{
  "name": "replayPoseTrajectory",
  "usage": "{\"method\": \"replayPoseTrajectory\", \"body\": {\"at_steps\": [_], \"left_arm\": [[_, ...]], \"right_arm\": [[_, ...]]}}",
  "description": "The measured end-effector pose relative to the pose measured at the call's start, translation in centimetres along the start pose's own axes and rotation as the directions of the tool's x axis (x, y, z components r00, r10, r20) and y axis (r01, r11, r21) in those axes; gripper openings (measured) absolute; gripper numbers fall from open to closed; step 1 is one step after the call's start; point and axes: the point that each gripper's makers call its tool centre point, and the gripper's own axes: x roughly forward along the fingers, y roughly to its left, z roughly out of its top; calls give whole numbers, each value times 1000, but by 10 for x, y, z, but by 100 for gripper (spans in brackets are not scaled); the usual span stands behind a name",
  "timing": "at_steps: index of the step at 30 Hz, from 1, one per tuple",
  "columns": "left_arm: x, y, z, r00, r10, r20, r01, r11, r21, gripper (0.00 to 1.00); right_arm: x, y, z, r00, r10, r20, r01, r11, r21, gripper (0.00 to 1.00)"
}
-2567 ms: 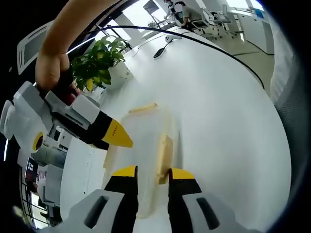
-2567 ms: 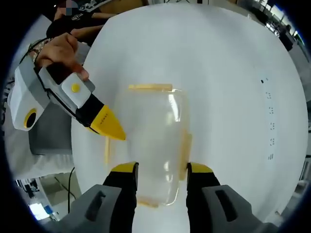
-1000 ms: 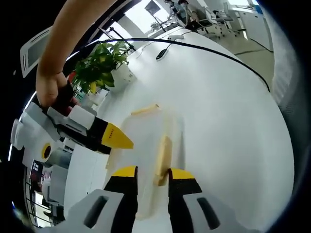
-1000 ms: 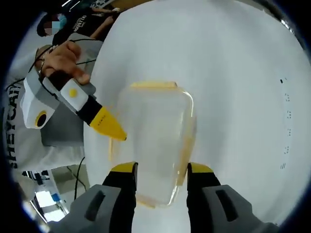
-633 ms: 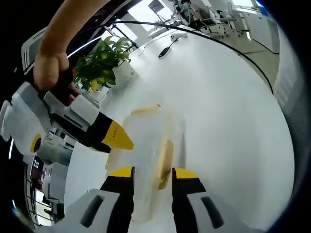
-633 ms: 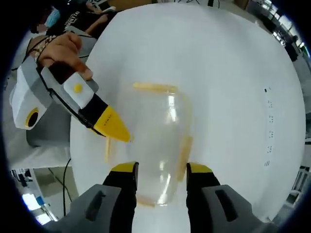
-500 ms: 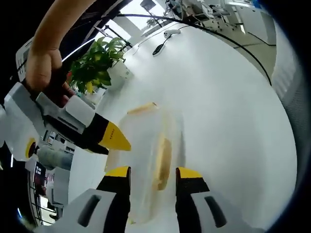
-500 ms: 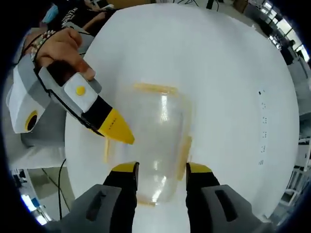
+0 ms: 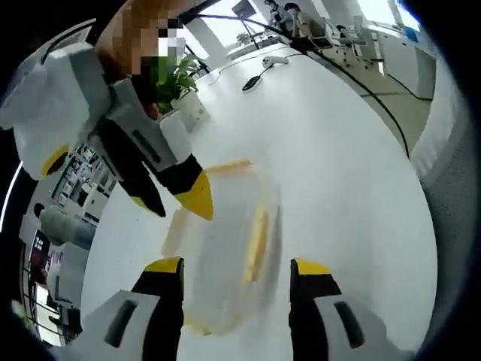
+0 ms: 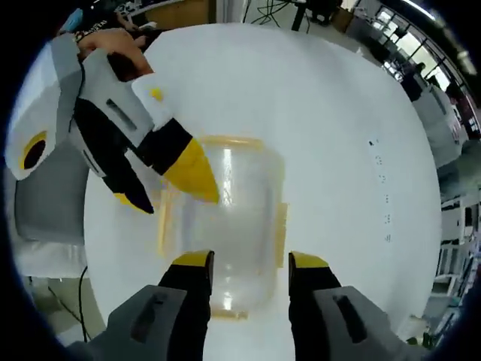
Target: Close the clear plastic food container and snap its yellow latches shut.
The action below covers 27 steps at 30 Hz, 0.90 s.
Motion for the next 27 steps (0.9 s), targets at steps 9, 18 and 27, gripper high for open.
{"method": "replayPoseTrajectory", "body": {"at_steps": [9, 18, 27], "left_arm": [[-8, 37, -6, 1000, -20, 4, 21, 998, -55, 78], [7, 40, -22, 985, -160, -60, 157, 986, -57, 94], [25, 35, -46, 968, -201, -151, 200, 980, -24, 93]], "right_arm": [[-18, 13, -21, 995, 15, 100, -19, 999, 34, 60], [-19, 25, -35, 982, 42, 185, -53, 997, 52, 79], [-3, 33, -36, 964, 49, 261, -71, 995, 75, 89]]}}
